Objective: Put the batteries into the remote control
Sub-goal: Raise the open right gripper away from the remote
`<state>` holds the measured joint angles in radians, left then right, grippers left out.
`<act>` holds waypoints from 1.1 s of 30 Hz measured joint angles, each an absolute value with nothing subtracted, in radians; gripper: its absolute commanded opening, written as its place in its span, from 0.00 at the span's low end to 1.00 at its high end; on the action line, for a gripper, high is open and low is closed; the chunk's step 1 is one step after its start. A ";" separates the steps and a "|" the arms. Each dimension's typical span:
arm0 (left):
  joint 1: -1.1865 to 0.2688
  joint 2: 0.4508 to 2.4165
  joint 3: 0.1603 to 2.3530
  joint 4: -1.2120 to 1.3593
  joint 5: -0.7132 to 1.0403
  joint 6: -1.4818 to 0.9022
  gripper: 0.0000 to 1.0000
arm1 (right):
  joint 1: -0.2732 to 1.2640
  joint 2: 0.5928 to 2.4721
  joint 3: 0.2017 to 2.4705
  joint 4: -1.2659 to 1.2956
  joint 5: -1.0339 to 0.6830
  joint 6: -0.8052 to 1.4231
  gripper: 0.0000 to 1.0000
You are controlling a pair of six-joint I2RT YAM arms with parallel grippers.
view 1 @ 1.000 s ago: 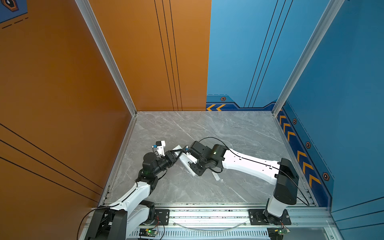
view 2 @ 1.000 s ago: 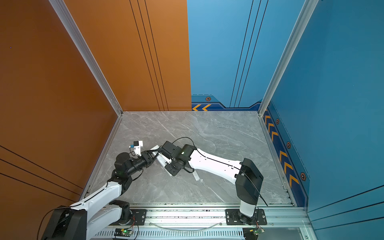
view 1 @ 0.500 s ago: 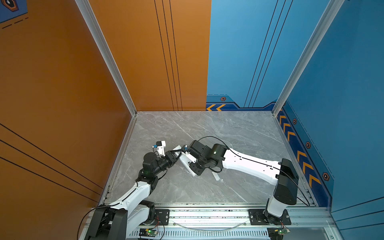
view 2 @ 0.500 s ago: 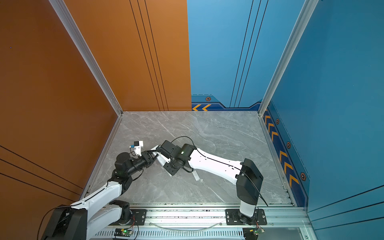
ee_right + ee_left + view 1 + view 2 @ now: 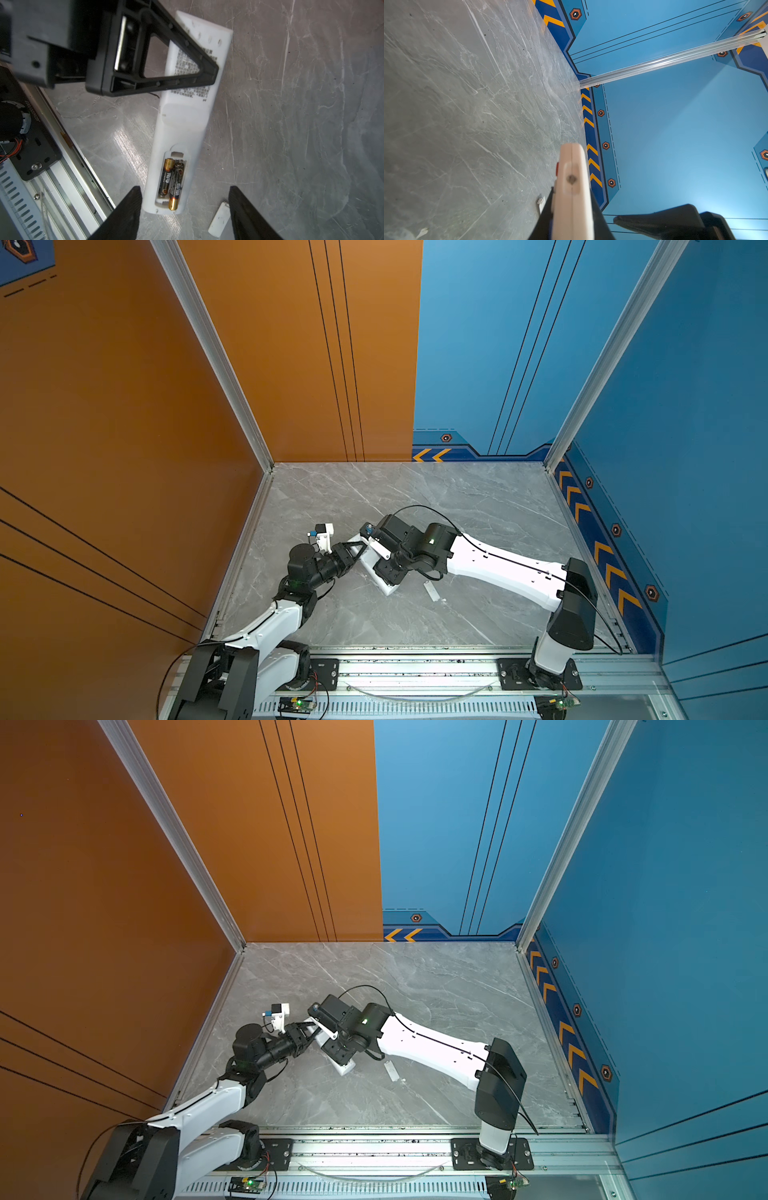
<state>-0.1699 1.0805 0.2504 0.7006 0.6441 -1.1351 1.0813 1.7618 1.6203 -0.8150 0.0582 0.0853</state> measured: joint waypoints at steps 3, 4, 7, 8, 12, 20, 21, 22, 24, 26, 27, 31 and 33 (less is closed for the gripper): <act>-0.170 1.084 0.250 0.701 0.656 -1.130 0.00 | 1.081 1.753 1.620 -0.823 0.058 0.075 0.70; -0.170 1.086 0.250 0.701 0.659 -1.129 0.00 | 1.081 1.748 1.620 -0.823 0.058 0.071 0.70; -0.170 1.091 0.250 0.701 0.665 -1.125 0.00 | 1.081 1.721 1.620 -0.825 0.057 0.054 0.72; -0.170 1.091 0.250 0.701 0.667 -1.123 0.00 | 1.082 1.712 1.620 -0.825 0.058 0.048 0.73; -0.170 1.092 0.250 0.702 0.678 -1.123 0.00 | 1.093 1.668 1.620 -0.828 0.057 0.010 0.75; -0.170 1.092 0.250 0.704 0.695 -1.123 0.00 | 1.105 1.605 1.580 -0.829 0.057 -0.059 0.79; -0.170 1.092 0.250 0.704 0.698 -1.123 0.00 | 1.105 1.599 1.575 -0.829 0.057 -0.065 0.79; -0.170 1.092 0.250 0.704 0.701 -1.123 0.00 | 1.105 1.592 1.570 -0.829 0.057 -0.072 0.79; -0.170 1.092 0.250 0.704 0.706 -1.123 0.00 | 1.105 1.574 1.558 -0.829 0.057 -0.083 0.79; -0.170 1.092 0.250 0.704 0.709 -1.123 0.00 | 1.106 1.556 1.545 -0.829 0.057 -0.092 0.79; -0.170 1.092 0.250 0.704 0.711 -1.123 0.00 | 1.106 1.546 1.538 -0.830 0.057 -0.098 0.79; -0.170 1.081 0.250 0.691 0.714 -1.122 0.00 | 1.108 1.499 1.496 -0.829 0.056 -0.133 0.79; -0.170 1.065 0.250 0.670 0.716 -1.114 0.00 | 1.109 1.468 1.465 -0.828 0.049 -0.160 0.79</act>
<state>-0.1699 1.0649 0.2504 0.6701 0.7158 -1.1145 1.1091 1.4677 1.4651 -0.8284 0.0490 -0.1596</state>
